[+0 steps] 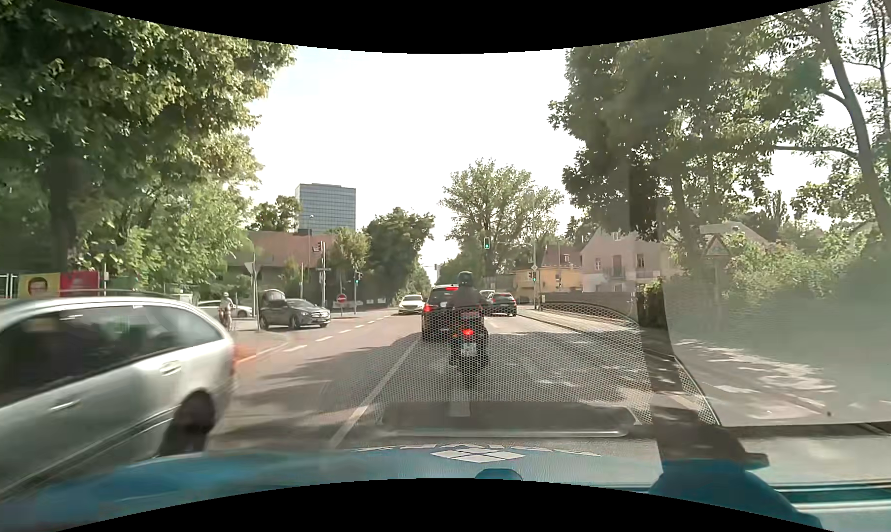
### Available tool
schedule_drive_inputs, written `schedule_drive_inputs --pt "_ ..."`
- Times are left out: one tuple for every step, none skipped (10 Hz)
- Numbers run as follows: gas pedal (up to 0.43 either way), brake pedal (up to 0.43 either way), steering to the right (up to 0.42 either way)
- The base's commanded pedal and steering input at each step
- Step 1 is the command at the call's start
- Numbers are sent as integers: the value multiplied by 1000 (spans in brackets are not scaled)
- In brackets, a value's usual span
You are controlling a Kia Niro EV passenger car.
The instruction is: Follow the waypoints while adhering to traffic rules and regulations
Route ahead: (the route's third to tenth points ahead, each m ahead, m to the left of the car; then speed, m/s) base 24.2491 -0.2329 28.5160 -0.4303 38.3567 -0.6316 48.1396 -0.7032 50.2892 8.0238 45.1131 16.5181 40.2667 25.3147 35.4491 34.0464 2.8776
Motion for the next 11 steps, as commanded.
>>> schedule_drive_inputs --pt "0 165 -5" --pt "0 165 -3" --pt "0 165 -4" --pt "0 183 -4" --pt "0 189 -4" --pt "0 177 -4" --pt "0 177 -4" --pt "0 177 -5" --pt "0 177 -5" --pt "0 177 -5" --pt "0 177 -5"
